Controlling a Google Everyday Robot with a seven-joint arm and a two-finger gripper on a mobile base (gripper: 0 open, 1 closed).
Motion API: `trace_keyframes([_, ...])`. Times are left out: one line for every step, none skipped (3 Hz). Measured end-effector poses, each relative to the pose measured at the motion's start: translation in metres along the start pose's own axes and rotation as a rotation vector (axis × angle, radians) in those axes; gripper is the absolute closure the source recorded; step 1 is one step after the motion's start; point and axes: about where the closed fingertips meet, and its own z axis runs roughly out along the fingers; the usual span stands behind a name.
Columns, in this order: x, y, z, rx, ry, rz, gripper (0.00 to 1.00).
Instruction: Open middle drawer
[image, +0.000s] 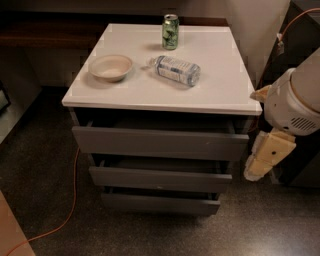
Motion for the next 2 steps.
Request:
trace_keyframes([0.016, 0.015, 0.025, -0.018, -0.058, 0.011, 0.00])
trace_keyframes([0.033, 0.027, 0.044, -0.030, -0.141, -0.037, 0.00])
